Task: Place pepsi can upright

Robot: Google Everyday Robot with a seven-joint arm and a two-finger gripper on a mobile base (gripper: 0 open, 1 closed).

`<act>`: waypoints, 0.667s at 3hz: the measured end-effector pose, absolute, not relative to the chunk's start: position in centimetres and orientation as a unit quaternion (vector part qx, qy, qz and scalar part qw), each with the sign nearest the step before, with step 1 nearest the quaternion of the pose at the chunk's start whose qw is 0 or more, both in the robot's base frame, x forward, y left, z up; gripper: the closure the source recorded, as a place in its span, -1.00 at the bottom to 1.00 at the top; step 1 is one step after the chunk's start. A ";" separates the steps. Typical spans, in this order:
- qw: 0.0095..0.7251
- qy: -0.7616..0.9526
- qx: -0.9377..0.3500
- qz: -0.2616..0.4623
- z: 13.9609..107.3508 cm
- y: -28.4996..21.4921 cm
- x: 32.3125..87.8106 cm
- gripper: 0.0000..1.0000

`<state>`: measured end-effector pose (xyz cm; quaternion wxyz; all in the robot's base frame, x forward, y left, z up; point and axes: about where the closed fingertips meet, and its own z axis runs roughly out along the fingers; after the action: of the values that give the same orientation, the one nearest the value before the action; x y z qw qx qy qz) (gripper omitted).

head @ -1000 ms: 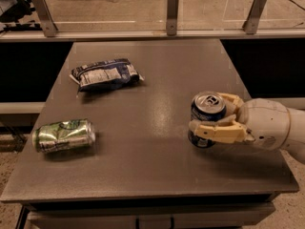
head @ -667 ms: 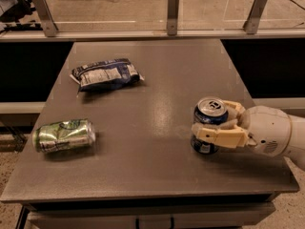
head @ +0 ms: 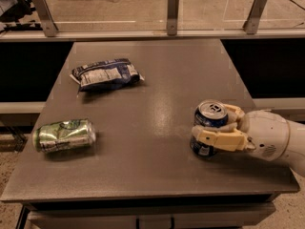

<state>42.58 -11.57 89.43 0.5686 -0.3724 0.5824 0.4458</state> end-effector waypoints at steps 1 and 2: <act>0.568 0.581 -0.374 0.446 89.5 -11.3 42.6 -0.30; 0.568 0.580 -0.376 0.447 89.7 -11.1 42.5 -0.74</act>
Offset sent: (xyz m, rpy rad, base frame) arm -0.0002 0.0018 0.0009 -0.0009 -0.0018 0.0033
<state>42.53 -11.13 89.66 0.5676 -0.3763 0.5803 0.4466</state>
